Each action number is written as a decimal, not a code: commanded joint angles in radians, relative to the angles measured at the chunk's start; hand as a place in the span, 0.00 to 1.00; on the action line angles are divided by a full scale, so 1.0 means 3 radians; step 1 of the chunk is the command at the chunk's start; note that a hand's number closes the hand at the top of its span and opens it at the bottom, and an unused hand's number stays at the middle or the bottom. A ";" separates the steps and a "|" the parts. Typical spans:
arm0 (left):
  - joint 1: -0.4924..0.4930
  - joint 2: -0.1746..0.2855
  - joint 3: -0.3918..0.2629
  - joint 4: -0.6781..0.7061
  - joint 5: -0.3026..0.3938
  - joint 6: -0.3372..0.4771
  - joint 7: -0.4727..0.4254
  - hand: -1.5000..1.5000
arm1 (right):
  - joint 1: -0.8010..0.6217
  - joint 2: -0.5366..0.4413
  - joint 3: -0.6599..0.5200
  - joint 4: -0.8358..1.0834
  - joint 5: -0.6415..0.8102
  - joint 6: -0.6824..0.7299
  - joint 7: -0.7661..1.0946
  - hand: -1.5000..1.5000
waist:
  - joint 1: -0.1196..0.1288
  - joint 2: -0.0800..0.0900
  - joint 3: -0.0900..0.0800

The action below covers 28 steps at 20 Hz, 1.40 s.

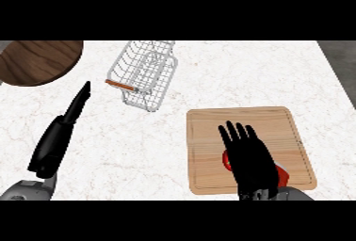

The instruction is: Pick the tomato from the cutting board and place it in the tiered basket

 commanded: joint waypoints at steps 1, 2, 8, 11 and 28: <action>0.0016 -0.0148 -0.0006 0.0079 -0.0185 0.0042 -0.0052 0.50 | 0.0324 0.0074 0.0003 -0.0169 0.0227 0.0050 0.0148 0.00 | -0.0012 0.0000 0.0000; 0.0140 -0.0004 0.0114 -0.0156 -0.0042 -0.0130 0.0011 0.50 | 0.0112 0.0228 -0.0167 0.0203 0.0187 0.0079 0.0001 0.00 | 0.0012 0.0001 0.0001; -0.0057 -0.0244 0.0152 0.0014 -0.0232 -0.0178 0.0032 0.50 | 0.0255 0.0412 -0.0325 0.0321 0.0522 0.0011 -0.0283 0.00 | -0.0003 0.0002 0.0001; 0.0137 -0.0138 0.0330 -0.0063 -0.0161 -0.0325 -0.0112 0.50 | 0.0241 0.0447 -0.0450 0.0543 0.0611 -0.0031 -0.0482 0.00 | 0.0006 0.0002 0.0001; 0.0161 -0.0407 0.0413 -0.0006 -0.0364 -0.0439 -0.0174 0.50 | 0.0250 0.0799 -0.0560 0.1296 0.1027 -0.0594 -0.1482 1.00 | 0.0013 0.0003 0.0001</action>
